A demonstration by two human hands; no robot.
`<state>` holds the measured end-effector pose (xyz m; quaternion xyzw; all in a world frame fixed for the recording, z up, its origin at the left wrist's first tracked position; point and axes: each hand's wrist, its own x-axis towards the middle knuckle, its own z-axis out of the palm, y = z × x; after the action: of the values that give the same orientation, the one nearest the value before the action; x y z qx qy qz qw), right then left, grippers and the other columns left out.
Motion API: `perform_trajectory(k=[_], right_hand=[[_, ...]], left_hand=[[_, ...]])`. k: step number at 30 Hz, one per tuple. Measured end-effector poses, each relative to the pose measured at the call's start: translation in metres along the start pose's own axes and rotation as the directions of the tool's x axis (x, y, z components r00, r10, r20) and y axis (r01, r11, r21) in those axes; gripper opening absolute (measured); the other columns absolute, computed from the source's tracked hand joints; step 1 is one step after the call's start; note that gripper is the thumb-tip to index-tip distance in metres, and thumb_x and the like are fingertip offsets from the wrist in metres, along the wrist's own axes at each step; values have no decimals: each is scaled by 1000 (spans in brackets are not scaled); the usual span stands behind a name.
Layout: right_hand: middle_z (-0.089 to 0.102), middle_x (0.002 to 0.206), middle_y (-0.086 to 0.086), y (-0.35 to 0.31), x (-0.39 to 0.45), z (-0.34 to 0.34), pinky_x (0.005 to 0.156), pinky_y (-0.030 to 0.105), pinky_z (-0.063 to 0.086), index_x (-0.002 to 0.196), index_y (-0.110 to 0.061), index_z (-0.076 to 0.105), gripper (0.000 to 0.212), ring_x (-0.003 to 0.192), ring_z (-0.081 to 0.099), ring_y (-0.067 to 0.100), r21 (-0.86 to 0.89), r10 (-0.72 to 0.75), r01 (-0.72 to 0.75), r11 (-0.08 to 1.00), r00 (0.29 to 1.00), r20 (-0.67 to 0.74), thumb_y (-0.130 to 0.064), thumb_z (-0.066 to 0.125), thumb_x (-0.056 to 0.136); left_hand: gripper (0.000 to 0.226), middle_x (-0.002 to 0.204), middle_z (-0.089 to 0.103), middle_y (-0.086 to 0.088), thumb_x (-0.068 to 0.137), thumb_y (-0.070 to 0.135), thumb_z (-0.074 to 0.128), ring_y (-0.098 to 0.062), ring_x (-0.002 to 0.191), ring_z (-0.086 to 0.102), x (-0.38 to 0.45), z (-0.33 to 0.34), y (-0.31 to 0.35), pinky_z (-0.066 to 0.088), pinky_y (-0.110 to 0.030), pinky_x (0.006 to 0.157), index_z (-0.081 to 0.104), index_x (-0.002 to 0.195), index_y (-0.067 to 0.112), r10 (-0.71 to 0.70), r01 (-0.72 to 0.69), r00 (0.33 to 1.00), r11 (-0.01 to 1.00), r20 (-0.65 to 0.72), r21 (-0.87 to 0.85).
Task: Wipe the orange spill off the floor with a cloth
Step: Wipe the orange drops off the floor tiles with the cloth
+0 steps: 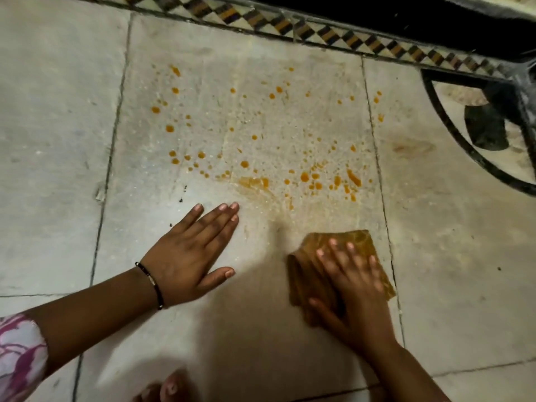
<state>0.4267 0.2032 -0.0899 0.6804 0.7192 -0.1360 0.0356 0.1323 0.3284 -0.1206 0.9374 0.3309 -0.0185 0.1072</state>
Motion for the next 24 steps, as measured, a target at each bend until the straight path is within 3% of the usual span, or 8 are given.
perform_trajectory(k=[3, 5, 8, 11, 15, 20, 22, 24], right_hand=[[14, 159, -5, 20, 36, -13, 114, 54, 9, 149, -36, 18, 76, 145, 11, 23, 0, 258, -259, 966, 963, -79, -68, 32, 81], [4, 160, -1, 5, 73, -22, 114, 56, 1, 150, -37, 9, 78, 146, -1, 24, 7, 383, -384, 923, 918, -101, -72, 22, 81], [-12, 159, 2, -45, 101, -21, 111, 55, -13, 147, -42, -6, 79, 145, -13, 26, -19, 233, -233, 972, 972, -3, -77, 22, 82], [7, 160, 1, -79, 64, -1, 113, 56, -2, 148, -44, 10, 71, 145, 7, 27, -34, 31, -34, 999, 997, -71, -67, 34, 85], [17, 157, -2, -44, 2, 11, 110, 62, 13, 147, -44, 17, 65, 143, 17, 25, -7, 204, -206, 979, 975, -84, -58, 36, 86], [14, 158, -3, -5, 52, -16, 108, 62, 13, 146, -46, 15, 62, 143, 7, 24, 81, 540, -534, 842, 835, -105, -61, 22, 87], [12, 158, -1, -15, 86, -23, 107, 62, 13, 147, -45, 16, 58, 141, 7, 28, 85, 551, -544, 834, 824, -130, -60, 27, 91], [9, 158, -1, -39, 104, -24, 108, 62, 9, 147, -45, 14, 58, 142, 6, 30, 58, 442, -438, 897, 891, -105, -57, 32, 92]], left_hand=[[77, 156, 22, -16, 94, 57, 28, -27, 144, 21, 0, 0, 0, 16, -47, 116, 29, 147, 2, 5, -5, 1000, 1000, -14, 0], [77, 156, 22, -16, 93, 57, 29, -27, 144, 21, 0, -1, 0, 16, -46, 116, 29, 147, 2, 4, -4, 1000, 1000, -11, 1], [77, 155, 24, -16, 93, 57, 30, -27, 144, 22, 0, -2, 0, 16, -46, 115, 30, 146, 2, 5, -5, 1000, 1000, -6, 4], [77, 155, 23, -15, 93, 57, 30, -26, 144, 21, 0, -2, -1, 15, -46, 116, 29, 147, 2, 7, -7, 1000, 1000, -1, 2], [76, 156, 23, -15, 94, 57, 29, -27, 144, 21, 0, -1, 0, 16, -47, 115, 28, 147, 2, 2, -2, 1000, 1000, -7, -2], [76, 156, 22, -15, 95, 57, 27, -27, 145, 20, 0, -1, -1, 16, -47, 115, 27, 147, 2, 4, -4, 1000, 1000, -10, -4], [76, 156, 22, -15, 95, 56, 27, -27, 145, 19, -1, -1, -1, 16, -47, 115, 27, 147, 2, 7, -7, 1000, 1000, -4, -5], [76, 156, 22, -15, 94, 56, 29, -26, 145, 18, -1, -2, -1, 16, -46, 116, 28, 147, 2, 8, -8, 1000, 1000, 1, -6]])
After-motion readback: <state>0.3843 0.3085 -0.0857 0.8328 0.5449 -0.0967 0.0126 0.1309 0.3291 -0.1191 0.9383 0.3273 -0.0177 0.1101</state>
